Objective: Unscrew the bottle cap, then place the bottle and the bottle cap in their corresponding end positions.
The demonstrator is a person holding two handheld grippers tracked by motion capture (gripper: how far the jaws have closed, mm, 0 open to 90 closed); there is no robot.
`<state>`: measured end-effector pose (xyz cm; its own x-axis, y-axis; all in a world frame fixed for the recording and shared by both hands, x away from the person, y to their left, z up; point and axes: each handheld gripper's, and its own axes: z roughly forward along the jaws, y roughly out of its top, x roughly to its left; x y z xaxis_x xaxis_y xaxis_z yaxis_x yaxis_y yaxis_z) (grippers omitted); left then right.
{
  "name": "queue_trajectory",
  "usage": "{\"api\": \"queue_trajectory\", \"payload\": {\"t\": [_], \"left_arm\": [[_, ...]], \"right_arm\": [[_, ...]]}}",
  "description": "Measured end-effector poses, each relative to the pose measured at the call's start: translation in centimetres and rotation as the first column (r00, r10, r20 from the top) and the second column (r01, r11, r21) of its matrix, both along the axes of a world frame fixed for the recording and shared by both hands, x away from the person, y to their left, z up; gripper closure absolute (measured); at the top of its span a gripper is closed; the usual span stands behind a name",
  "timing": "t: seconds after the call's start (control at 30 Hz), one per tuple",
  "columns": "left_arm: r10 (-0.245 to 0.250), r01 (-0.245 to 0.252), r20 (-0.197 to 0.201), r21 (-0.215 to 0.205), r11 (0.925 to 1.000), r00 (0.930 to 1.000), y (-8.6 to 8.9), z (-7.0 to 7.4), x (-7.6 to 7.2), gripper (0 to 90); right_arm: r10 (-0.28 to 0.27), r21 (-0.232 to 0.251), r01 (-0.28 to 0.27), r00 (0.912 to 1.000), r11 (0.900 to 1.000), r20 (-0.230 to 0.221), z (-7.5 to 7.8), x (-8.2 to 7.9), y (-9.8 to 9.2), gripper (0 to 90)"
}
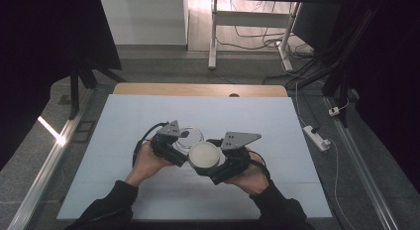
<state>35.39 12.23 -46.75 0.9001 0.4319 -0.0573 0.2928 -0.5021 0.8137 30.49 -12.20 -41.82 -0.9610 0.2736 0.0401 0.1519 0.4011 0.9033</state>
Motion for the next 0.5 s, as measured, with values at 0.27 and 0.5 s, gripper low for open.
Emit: {"api": "queue_trajectory", "payload": {"t": [0.27, 0.5], "left_arm": [[0.024, -0.024, 0.006, -0.008, 0.9997, 0.9997, 0.1, 0.1, 0.7, 7.4], [0.044, -0.044, 0.017, -0.012, 0.9990, 0.9989, 0.1, 0.3, 1.3, 7.4]], "right_arm": [[0.004, -0.002, -0.004, 1.0000, 1.000, -0.005, -0.4, -0.5, 0.0, 6.9], [0.004, -0.007, -0.004, 1.0000, 1.000, -0.003, -0.9, -0.9, 0.1, 6.9]]}}
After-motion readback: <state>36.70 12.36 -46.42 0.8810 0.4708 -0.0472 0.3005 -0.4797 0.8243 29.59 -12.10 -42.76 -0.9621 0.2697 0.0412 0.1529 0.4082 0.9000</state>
